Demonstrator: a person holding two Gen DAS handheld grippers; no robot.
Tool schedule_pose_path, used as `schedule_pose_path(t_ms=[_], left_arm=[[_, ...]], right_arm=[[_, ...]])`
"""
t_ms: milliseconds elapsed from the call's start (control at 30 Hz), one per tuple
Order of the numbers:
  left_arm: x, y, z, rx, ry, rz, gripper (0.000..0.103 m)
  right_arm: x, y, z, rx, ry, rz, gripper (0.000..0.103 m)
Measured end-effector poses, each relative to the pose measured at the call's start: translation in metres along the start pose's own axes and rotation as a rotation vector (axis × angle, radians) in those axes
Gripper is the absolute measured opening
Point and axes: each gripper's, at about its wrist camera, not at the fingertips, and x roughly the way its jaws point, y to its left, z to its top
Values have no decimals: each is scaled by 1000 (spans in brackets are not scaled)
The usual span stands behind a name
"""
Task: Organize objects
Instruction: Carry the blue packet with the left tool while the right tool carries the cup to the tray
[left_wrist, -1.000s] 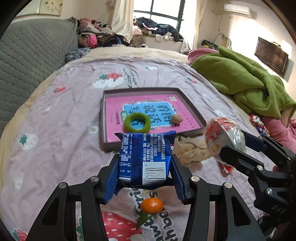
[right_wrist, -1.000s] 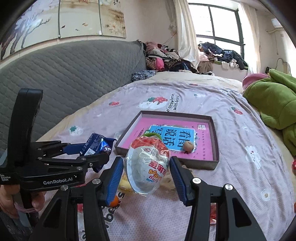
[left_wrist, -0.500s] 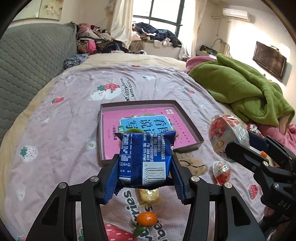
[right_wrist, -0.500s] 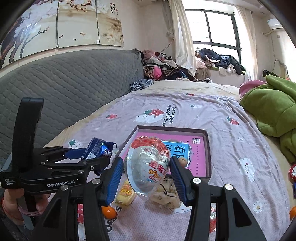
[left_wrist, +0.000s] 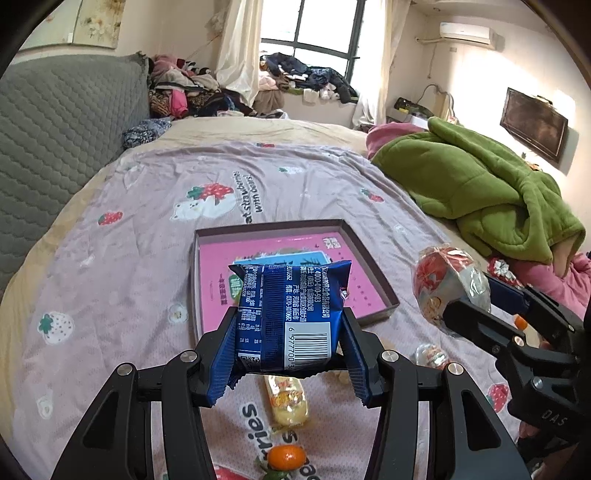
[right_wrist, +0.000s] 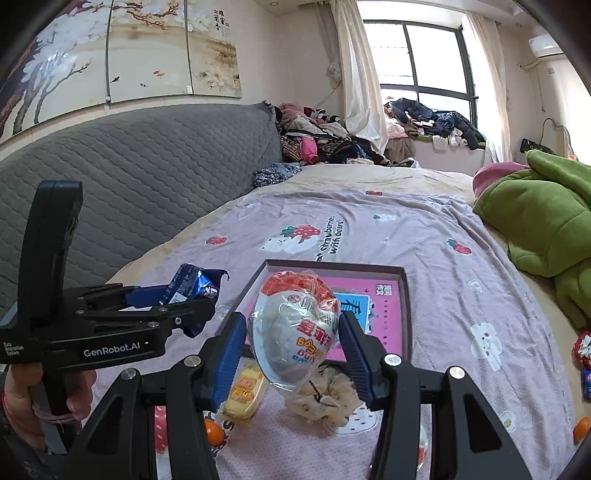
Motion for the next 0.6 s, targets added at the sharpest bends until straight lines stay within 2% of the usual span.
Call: schedule_pose_path(t_ms=[600], left_arm=[[9,4,21,-11,-25,16,54]], right_arm=[[7,-4,34,-31,-65,-16,52]])
